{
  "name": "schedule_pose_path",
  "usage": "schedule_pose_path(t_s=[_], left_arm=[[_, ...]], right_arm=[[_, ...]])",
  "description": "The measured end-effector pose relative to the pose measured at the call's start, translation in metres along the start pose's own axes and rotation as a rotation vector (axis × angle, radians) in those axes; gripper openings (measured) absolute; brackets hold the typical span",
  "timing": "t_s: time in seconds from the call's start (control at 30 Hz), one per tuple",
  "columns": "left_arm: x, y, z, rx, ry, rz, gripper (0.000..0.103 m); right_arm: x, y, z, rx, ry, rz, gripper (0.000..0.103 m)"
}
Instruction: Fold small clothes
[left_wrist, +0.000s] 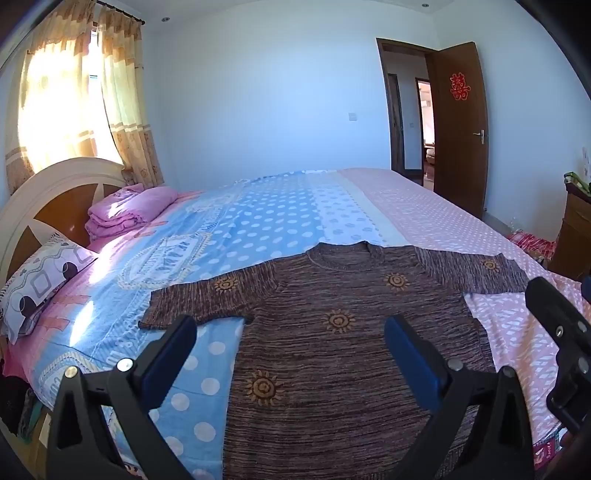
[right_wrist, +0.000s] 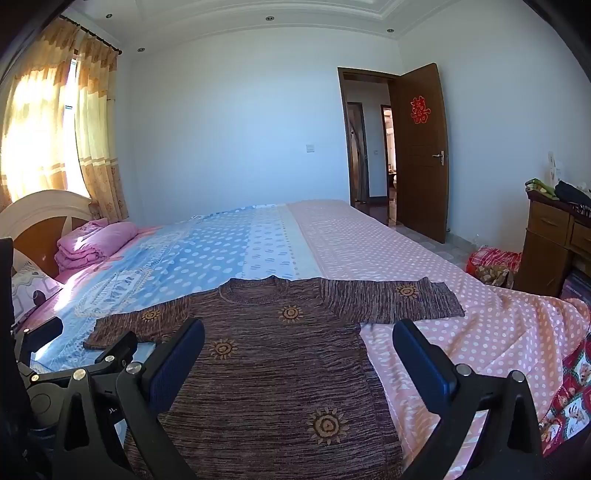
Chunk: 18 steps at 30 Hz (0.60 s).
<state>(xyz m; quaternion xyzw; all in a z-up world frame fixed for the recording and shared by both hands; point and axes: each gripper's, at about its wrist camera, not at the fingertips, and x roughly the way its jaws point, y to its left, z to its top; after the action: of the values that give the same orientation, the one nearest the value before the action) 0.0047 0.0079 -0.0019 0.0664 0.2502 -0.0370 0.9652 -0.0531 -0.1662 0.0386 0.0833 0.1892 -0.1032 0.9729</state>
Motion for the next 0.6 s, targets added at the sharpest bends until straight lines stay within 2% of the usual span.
schedule_pose_path(t_s=[0.6], left_arm=[[0.0017,0.0024,-0.0003,-0.007,0.009,-0.009,0.103]], right_arm=[[0.0003,0.0011,0.0,0.002,0.0,0.004,0.102]])
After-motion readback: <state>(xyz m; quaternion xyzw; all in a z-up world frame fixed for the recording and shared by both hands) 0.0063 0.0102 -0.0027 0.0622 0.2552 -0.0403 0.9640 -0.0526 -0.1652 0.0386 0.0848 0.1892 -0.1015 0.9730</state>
